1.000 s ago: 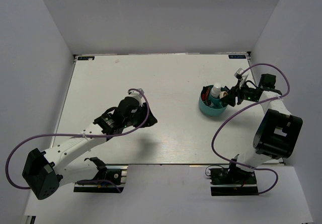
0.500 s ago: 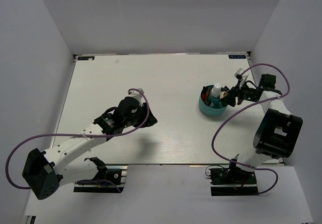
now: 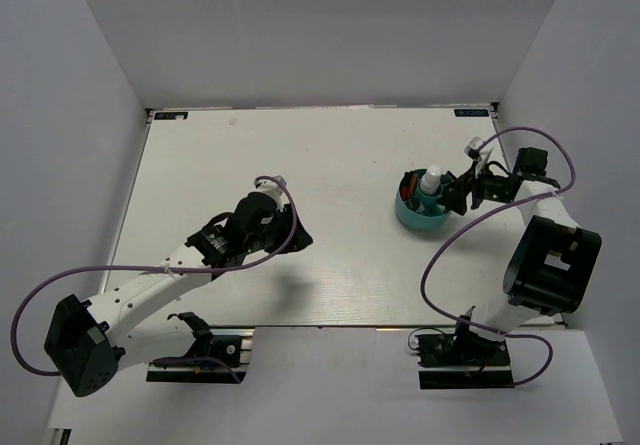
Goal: Organize the makeup
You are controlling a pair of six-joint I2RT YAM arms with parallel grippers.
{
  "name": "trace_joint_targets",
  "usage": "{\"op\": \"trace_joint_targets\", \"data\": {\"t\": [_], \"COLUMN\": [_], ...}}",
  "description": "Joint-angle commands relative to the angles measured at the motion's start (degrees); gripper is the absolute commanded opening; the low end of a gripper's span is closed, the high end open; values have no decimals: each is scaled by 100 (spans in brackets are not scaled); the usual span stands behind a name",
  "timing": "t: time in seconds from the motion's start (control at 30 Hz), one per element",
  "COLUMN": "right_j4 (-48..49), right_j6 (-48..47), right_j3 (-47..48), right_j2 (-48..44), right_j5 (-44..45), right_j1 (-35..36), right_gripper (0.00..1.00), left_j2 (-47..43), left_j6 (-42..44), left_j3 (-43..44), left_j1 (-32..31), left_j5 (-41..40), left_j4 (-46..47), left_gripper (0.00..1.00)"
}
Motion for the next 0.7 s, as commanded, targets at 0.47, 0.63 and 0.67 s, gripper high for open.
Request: {"op": "trace_joint_targets", "data": {"t": [0.47, 0.63, 0.67], "right_j4": [-644, -1198, -1295], "right_j6": [-502, -994, -1082], "right_j3": [250, 329, 329], "right_j2": [-234, -445, -515], "right_j5": [-203, -185, -177], "right_j1": [-136, -302, -346], "right_gripper": [73, 73, 73], "left_j2": [-78, -70, -69], "left_j6": [33, 33, 33], "left_j3": [181, 172, 172], "left_j1": [-13, -13, -13], "left_j5": [-39, -21, -21], "left_j4": [-48, -13, -13], "left_gripper": [56, 56, 56]}}
